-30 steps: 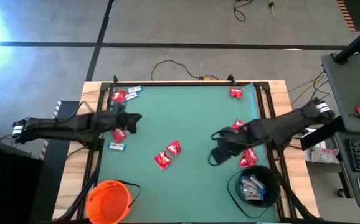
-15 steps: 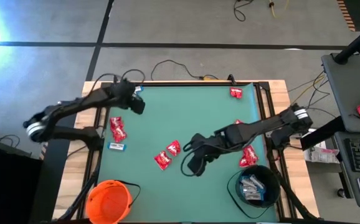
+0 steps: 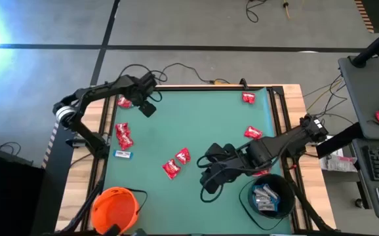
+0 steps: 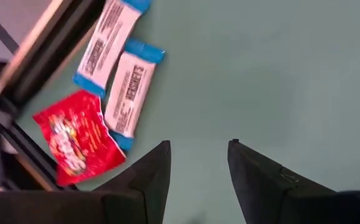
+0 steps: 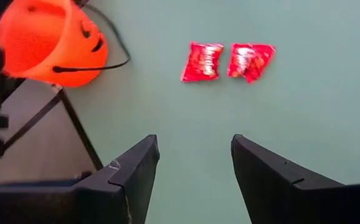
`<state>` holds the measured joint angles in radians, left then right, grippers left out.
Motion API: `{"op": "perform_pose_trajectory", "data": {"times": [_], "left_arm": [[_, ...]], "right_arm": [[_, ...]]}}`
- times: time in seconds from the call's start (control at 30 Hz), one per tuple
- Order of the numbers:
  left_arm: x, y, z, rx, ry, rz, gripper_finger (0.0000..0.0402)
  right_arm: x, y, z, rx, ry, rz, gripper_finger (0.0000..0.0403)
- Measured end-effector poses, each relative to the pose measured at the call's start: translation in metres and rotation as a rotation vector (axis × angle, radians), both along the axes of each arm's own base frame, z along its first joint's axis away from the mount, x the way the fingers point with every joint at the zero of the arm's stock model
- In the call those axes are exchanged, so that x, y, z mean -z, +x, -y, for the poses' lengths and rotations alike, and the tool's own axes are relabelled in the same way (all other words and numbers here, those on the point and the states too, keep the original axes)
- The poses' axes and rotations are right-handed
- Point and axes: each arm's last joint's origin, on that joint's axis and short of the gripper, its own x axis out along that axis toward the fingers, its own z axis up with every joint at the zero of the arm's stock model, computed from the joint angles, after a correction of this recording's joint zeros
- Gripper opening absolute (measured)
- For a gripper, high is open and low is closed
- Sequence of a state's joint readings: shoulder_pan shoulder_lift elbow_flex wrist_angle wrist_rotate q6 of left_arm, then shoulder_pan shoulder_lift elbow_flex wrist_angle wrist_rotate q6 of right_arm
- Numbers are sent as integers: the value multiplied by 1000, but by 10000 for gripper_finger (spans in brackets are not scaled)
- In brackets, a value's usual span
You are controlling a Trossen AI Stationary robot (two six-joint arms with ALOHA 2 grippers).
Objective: Sort candy by brand, put in halloween buckets
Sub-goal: Move the white chocolates to the center of the table
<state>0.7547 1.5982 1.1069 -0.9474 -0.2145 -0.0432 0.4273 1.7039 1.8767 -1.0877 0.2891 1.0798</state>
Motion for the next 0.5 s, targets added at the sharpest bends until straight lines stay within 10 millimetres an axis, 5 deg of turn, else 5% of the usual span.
{"op": "perform_pose_trajectory", "data": {"times": [0.23,0.5], "left_arm": [[8,34,-12,136,-35,-105,144],[25,51,-30,115,-10,-339,144]], "right_arm": [[19,-10,-1,46,9,-149,196],[22,-28,22,-51,-213,-362,196]]}}
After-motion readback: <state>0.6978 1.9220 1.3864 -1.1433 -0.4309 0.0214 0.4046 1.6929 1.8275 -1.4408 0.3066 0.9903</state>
